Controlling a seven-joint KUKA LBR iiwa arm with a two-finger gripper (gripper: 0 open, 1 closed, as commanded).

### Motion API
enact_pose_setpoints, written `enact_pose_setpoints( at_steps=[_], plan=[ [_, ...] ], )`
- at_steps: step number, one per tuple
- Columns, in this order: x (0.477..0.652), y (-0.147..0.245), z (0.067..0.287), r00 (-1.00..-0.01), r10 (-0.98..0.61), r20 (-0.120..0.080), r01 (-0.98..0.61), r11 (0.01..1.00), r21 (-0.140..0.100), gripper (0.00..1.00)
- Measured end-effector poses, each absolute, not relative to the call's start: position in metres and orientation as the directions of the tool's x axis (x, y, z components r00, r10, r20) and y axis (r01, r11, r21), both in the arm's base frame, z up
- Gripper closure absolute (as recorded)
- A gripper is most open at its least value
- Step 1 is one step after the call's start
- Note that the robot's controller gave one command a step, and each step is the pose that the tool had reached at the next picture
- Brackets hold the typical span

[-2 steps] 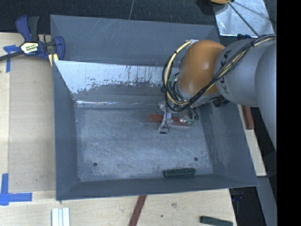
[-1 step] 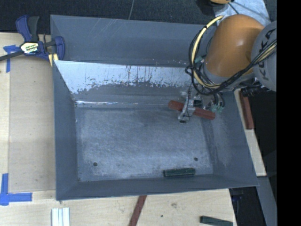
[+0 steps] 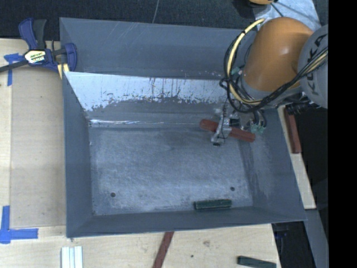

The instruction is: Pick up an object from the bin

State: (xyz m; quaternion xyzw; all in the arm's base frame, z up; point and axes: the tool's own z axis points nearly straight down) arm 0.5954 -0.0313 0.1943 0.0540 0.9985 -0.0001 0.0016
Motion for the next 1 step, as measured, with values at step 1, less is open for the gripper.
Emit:
enact_pose_setpoints(
  at_steps=[1],
  plan=[
    [0.5967,-0.0328,0.224,-1.0,-0.005,0.0,-0.005,1.0,0.0,1.0]
  ],
)
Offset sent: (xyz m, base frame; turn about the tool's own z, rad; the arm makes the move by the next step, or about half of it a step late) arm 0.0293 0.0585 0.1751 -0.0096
